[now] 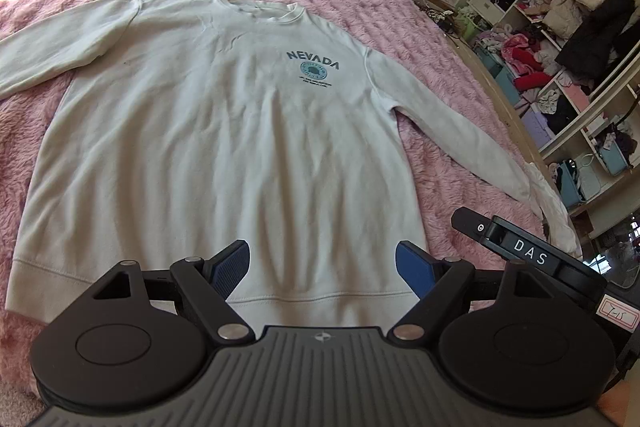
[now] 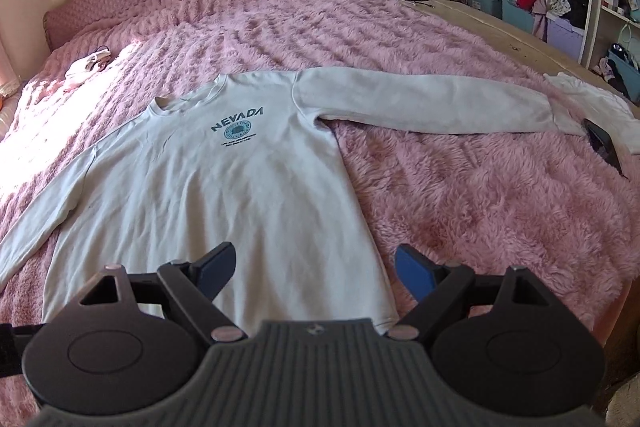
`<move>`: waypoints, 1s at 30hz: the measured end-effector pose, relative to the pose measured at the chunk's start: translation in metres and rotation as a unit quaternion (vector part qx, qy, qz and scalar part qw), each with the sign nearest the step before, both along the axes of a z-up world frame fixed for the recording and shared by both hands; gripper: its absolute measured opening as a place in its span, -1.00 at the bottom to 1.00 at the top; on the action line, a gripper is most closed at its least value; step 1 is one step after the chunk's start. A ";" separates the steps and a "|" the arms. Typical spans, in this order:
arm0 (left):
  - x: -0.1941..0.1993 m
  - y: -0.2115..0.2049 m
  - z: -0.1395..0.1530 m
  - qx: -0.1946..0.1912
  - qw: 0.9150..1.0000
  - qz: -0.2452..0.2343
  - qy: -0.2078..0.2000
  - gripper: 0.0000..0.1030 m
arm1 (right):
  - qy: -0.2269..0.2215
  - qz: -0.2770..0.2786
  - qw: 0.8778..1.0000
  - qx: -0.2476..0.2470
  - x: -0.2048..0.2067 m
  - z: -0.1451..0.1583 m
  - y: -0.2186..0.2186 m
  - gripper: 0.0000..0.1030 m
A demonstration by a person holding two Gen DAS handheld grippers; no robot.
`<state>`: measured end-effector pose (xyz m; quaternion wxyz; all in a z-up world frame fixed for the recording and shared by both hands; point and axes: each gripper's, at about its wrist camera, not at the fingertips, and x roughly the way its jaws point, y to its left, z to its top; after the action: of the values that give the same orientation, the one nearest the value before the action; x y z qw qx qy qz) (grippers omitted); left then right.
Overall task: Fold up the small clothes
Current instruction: 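Grasp the sweatshirt cuff with the right gripper and lift it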
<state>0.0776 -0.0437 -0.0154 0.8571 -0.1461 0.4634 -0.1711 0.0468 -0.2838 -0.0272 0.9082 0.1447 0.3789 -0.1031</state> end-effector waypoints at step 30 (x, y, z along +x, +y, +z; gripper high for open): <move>0.242 -0.220 -0.116 -0.083 0.987 -0.139 -0.016 0.88 | -0.174 -0.371 0.903 0.127 0.088 -0.131 -0.347 0.10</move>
<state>0.3195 -0.2634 -0.1310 0.8173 -0.1487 0.4493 -0.3287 0.1348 -0.6308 -0.1584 0.8295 0.4049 0.1436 -0.3568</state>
